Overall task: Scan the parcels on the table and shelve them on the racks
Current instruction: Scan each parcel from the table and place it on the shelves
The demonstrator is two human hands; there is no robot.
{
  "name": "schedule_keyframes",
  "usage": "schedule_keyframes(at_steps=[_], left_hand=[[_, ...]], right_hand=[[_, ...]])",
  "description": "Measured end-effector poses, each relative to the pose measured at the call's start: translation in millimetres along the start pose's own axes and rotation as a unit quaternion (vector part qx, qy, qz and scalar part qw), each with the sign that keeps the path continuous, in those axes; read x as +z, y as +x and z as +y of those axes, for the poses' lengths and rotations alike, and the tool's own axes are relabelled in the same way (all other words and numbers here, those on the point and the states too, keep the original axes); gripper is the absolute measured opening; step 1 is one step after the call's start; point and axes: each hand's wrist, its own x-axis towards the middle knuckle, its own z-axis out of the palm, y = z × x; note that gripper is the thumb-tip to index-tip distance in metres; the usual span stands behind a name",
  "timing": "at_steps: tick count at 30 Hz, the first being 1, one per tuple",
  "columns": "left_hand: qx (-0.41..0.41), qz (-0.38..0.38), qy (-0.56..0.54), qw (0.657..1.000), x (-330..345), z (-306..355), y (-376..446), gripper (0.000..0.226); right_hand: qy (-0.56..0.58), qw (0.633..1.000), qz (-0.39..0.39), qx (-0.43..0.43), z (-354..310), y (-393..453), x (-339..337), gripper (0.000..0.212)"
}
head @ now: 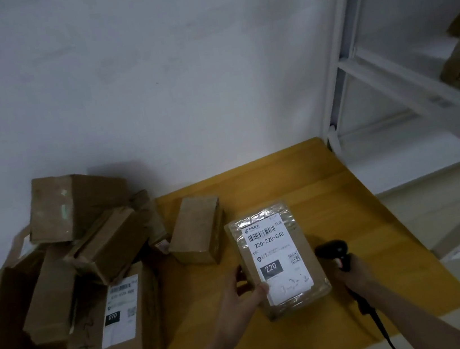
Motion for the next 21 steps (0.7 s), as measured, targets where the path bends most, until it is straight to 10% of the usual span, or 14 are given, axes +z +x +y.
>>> schedule_keyframes(at_steps=[11,21], left_hand=[[-0.001,-0.057,0.029,0.998,43,1,5,0.082],[0.029,-0.147,0.042,0.988,217,47,-60,0.052]], right_hand=[[-0.117,0.991,0.051,-0.047,-7,-25,-28,0.041],[0.291,0.925,0.058,-0.239,54,-184,-209,0.030]])
